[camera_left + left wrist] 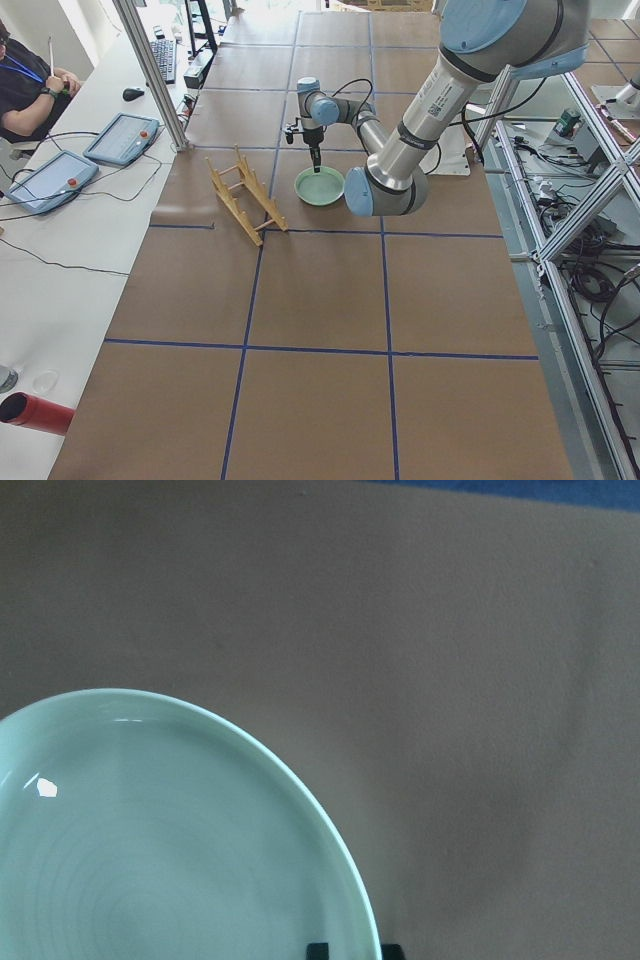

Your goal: Place plate on rack

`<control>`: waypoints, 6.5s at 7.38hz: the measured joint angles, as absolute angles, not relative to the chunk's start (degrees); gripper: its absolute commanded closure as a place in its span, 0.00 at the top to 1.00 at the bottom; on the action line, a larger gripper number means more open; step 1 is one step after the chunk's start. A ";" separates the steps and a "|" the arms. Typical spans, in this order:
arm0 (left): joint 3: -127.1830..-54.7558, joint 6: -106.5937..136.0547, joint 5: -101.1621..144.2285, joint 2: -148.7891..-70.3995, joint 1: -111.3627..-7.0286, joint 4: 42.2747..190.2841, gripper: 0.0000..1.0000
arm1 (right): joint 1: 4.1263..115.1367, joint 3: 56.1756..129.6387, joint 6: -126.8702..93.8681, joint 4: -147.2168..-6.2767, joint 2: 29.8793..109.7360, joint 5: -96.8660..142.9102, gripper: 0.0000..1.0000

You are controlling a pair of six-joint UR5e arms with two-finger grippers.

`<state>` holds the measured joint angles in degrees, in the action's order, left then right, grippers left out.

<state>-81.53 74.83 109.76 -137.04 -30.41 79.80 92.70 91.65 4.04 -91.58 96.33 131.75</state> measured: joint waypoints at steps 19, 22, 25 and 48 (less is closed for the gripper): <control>-78.93 125.59 115.54 -128.74 -60.63 171.20 0.00 | 92.65 91.63 4.04 -91.60 96.33 131.75 1.00; -73.41 126.42 112.71 -124.67 -60.40 180.88 0.00 | 92.68 91.59 4.04 -91.59 96.33 131.75 1.00; -71.04 126.39 109.69 -124.14 -59.94 182.33 0.00 | 92.68 91.58 4.04 -91.58 96.33 131.75 1.00; -102.91 23.99 123.28 -100.37 -69.12 95.94 1.00 | 92.65 91.63 4.04 -91.58 96.33 131.75 1.00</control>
